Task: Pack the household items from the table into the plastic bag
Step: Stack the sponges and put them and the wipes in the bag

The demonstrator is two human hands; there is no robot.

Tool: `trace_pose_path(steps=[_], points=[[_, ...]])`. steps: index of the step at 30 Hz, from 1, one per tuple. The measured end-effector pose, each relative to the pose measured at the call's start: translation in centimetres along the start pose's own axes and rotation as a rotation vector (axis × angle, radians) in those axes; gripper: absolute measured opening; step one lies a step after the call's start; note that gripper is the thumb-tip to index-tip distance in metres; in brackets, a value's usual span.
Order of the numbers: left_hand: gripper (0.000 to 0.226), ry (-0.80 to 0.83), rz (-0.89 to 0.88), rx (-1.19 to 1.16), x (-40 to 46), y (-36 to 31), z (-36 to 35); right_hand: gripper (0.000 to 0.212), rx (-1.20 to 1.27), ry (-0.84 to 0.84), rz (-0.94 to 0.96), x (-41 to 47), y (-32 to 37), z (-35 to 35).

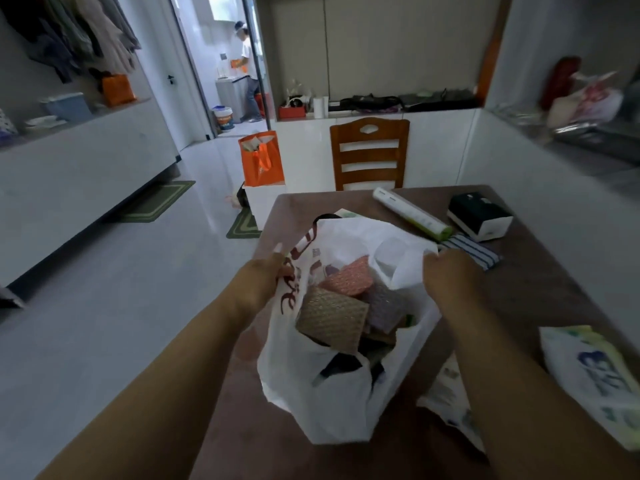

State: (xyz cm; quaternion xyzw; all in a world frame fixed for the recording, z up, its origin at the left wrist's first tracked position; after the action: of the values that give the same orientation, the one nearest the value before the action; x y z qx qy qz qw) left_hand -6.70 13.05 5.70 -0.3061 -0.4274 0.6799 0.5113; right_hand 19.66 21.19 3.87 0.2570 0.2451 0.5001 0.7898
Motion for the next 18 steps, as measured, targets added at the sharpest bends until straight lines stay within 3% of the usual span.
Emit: trace_pose_path(steps=[2,4,5,8,10,12,14,15,18], points=[[0.048,-0.032,-0.194,0.263,0.0,-1.4,-2.0,0.052,-0.113,-0.116,0.050,0.0,-1.0,0.8],[0.046,-0.150,-0.472,0.479,-1.2,-2.9,-3.6,0.049,-0.102,-0.326,0.227,-0.7,-1.3,1.3],[0.042,-0.144,-0.563,0.498,-1.9,-3.5,-4.4,0.043,-0.066,-0.343,0.342,-1.2,-1.3,1.0],[0.033,0.165,-0.740,0.570,-2.9,-3.5,-8.0,0.028,-0.065,-0.018,0.511,-1.6,-1.3,-1.3],[0.026,0.206,-0.859,0.606,-3.1,-3.6,-9.4,0.043,-0.102,-0.021,0.533,-1.3,-1.8,-2.0],[0.022,0.022,-0.935,0.625,-2.5,-3.9,-9.6,0.065,-0.154,-0.241,0.574,-0.4,-1.6,-1.1],[0.038,-0.202,-0.888,0.746,-1.3,-5.2,-9.1,0.071,-0.237,-0.211,0.581,1.0,-1.6,-0.6],[0.048,-0.215,-0.807,0.838,-0.3,-5.0,-9.1,0.068,-0.308,-0.142,0.595,1.9,-1.7,-1.0],[0.077,0.121,-0.455,0.980,4.2,-1.3,-10.3,0.057,-0.545,0.141,0.609,4.3,-2.3,-3.8]])
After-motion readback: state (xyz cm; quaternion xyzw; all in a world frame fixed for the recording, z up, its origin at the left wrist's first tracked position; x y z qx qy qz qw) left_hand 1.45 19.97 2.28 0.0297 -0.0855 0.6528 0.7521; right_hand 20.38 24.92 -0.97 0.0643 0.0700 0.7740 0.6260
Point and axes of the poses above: each hand's wrist, its own x-axis towards the middle knuckle, its own z-axis out of the back of the hand, y = z × x, the point moved 2 cm from there along x, towards the middle knuckle, and after that the axes turned 10 degrees about -z, right-handed, at the moved point
